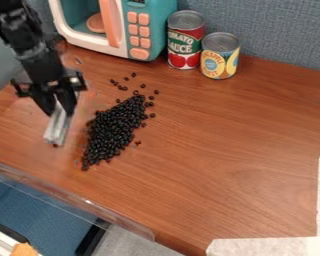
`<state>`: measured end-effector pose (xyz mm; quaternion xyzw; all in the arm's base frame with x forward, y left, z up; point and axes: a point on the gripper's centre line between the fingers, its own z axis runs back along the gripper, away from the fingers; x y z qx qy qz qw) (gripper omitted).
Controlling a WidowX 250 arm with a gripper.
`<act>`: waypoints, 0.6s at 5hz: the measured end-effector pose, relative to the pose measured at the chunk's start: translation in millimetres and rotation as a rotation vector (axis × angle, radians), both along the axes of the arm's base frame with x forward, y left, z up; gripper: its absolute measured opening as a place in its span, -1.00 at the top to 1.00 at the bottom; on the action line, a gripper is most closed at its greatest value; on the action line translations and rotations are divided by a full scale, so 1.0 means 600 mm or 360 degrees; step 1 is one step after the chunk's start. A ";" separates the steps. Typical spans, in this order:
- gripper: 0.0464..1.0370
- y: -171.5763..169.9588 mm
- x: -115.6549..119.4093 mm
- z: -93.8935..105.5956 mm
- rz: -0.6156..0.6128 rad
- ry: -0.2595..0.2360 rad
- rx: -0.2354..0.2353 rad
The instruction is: Sweep into pile
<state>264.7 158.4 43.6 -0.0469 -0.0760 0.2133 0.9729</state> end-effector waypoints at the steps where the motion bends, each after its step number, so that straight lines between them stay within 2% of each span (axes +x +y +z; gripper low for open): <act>1: 0.37 0.023 0.027 0.013 -0.0142 -0.0039 0.0033; 2: 0.37 0.051 0.071 -0.033 -0.0577 -0.0008 -0.0017; 3: 0.37 0.072 0.117 -0.057 -0.0868 0.0033 0.0079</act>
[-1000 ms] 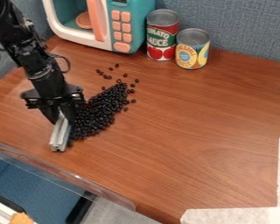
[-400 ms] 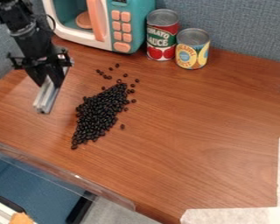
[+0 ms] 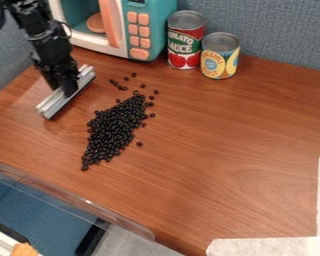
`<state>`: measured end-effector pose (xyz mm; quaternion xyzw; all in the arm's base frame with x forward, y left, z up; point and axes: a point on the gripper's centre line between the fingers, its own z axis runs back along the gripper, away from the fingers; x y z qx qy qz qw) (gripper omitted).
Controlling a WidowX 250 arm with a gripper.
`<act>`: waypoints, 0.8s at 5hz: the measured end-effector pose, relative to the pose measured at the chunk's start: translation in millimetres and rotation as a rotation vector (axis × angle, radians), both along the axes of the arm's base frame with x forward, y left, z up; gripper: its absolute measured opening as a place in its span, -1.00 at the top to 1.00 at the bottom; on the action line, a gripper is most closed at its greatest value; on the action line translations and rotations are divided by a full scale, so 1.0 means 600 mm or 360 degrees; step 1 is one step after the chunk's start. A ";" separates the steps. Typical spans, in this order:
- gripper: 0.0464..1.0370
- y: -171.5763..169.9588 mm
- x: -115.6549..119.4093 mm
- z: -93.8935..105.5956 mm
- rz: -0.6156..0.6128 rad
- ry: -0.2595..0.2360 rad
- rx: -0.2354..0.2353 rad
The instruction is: Sweep into pile
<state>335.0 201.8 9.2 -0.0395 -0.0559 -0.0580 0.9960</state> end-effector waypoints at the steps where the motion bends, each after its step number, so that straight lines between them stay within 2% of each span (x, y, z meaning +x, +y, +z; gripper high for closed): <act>1: 0.37 -0.004 0.044 -0.003 -0.0130 -0.0036 -0.0020; 2: 0.37 -0.022 0.062 -0.002 -0.0228 -0.0061 0.0029; 3: 0.37 -0.065 0.071 -0.007 -0.0354 -0.0077 0.0082; 4: 0.37 -0.103 0.067 -0.009 -0.0454 -0.0091 0.0106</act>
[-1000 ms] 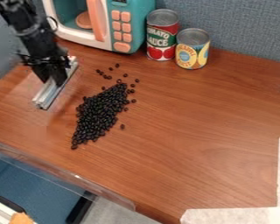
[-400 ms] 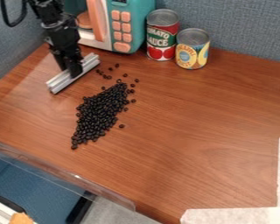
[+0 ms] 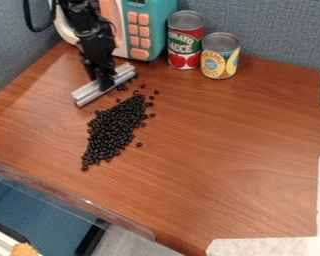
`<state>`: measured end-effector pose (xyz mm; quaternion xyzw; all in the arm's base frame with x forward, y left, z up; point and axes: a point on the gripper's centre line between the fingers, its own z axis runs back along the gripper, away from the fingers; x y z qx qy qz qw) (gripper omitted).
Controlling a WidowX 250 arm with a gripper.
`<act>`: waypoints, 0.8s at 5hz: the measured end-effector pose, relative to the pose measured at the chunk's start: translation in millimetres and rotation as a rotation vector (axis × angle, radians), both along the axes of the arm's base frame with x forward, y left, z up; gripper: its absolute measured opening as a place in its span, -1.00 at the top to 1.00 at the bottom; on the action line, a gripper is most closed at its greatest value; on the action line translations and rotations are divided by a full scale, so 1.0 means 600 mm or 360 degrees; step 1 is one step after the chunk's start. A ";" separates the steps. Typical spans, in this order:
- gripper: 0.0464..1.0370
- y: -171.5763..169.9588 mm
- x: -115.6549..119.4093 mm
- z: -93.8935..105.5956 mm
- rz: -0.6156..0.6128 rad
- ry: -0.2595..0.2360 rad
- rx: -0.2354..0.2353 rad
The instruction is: Sweep into pile
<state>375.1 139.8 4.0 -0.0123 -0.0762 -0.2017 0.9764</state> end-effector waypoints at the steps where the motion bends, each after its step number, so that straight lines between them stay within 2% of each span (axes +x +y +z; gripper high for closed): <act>1: 0.37 -0.042 -0.001 0.000 -0.0118 -0.0027 0.0024; 2: 0.37 -0.070 -0.017 -0.001 -0.0230 -0.0046 0.0003; 3: 0.37 -0.074 -0.024 0.000 -0.0235 -0.0048 0.0023; 4: 0.37 -0.052 -0.017 0.015 -0.0076 -0.0035 0.0028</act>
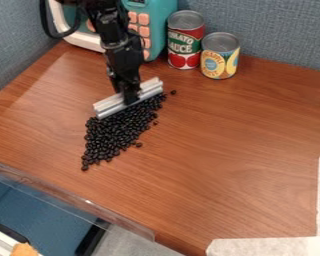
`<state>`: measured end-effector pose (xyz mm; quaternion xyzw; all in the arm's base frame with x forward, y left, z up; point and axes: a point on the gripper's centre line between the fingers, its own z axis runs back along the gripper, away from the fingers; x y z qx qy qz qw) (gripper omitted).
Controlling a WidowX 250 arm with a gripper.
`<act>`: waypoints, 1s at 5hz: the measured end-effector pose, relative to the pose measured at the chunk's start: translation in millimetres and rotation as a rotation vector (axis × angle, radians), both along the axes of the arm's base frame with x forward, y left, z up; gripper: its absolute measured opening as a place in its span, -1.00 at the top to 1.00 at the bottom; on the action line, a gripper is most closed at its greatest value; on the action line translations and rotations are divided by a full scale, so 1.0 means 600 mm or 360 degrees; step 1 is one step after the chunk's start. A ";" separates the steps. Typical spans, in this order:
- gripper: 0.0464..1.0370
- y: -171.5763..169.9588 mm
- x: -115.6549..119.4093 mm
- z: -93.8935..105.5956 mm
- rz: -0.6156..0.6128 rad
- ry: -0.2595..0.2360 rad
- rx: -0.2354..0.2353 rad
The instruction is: Sweep into pile
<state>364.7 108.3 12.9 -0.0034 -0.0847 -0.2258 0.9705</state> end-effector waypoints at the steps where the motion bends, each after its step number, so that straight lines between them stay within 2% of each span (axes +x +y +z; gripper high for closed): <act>1: 0.37 0.060 0.002 0.024 0.0181 -0.0034 0.0002; 2: 0.37 0.115 -0.027 0.025 0.0343 -0.0015 -0.0025; 3: 0.37 0.152 -0.051 0.020 0.0425 0.0012 0.0021; 4: 0.35 0.186 -0.082 0.019 0.0536 0.0042 -0.0018; 5: 0.23 0.208 -0.100 0.012 0.0644 0.0088 -0.0042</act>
